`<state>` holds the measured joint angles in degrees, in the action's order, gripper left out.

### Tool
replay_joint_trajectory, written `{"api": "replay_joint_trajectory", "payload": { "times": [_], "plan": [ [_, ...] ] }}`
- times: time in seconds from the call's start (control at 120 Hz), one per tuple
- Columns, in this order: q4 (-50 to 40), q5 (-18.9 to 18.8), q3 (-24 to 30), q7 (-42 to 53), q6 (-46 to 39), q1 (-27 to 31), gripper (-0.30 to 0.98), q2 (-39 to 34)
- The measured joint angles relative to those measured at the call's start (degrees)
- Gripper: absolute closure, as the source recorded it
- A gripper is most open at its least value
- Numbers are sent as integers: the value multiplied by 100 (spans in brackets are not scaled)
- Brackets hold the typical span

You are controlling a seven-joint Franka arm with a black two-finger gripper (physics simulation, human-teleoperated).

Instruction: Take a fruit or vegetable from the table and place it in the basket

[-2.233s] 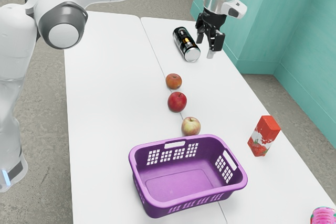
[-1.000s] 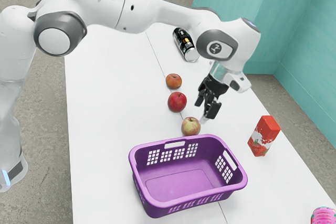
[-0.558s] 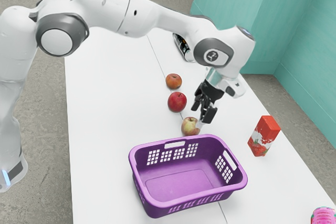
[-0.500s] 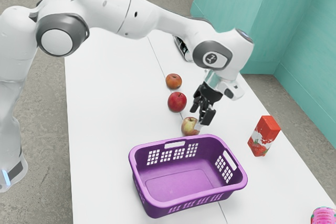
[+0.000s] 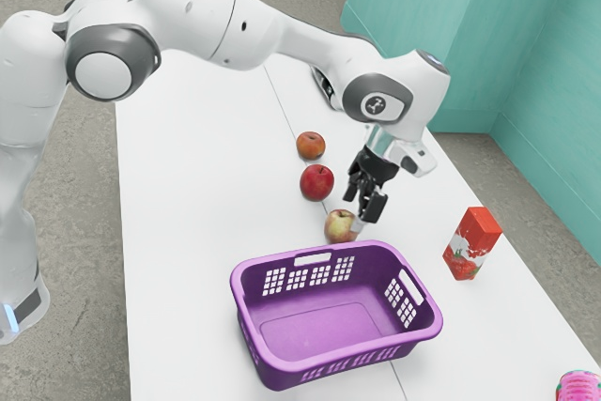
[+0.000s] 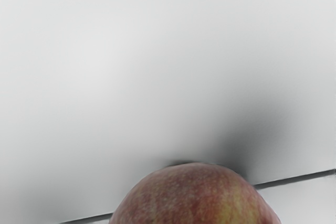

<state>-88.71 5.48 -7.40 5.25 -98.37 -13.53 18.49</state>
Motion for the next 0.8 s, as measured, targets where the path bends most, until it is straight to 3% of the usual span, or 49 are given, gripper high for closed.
{"api": "replay_joint_trajectory", "payload": {
  "times": [0.8],
  "plan": [
    [-496,143,28,72,-206,-44,0,43]
  ]
}}
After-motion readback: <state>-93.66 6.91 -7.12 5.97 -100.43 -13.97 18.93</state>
